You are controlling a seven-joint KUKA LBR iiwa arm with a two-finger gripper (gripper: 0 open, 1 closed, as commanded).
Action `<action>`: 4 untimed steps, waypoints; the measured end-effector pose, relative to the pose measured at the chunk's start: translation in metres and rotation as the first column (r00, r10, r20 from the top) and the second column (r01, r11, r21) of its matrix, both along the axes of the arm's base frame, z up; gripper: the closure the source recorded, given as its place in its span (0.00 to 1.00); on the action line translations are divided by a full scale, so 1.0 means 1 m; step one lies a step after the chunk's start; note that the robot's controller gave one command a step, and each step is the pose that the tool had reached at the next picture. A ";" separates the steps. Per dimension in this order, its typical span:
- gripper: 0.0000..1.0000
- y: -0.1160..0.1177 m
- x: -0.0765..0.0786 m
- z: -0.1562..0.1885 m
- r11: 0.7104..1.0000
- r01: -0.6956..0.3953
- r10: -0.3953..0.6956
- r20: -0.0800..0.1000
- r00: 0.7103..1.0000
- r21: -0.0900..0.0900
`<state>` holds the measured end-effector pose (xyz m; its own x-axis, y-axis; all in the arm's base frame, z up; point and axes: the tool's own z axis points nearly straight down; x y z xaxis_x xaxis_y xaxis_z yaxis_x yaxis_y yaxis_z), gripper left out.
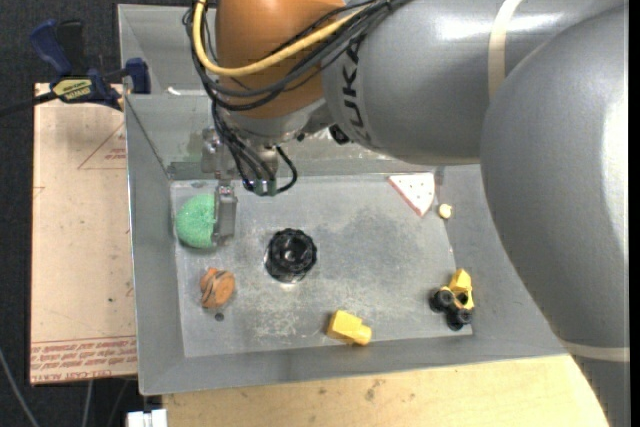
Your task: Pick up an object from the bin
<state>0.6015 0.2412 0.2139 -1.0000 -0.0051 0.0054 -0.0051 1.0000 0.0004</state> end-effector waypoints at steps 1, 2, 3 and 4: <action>0.00 -0.002 0.001 0.005 1.000 0.004 -0.004 0.007 1.000 0.002; 0.00 0.000 0.005 -0.066 1.000 0.030 -0.030 0.010 0.999 0.003; 0.00 0.000 0.005 -0.119 0.999 0.049 -0.049 0.003 0.999 0.001; 0.00 0.011 0.010 -0.082 0.996 0.094 -0.094 0.006 0.996 0.002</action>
Offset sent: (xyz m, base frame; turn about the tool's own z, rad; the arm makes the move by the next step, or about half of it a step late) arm 0.0071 0.0010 -0.1439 0.0601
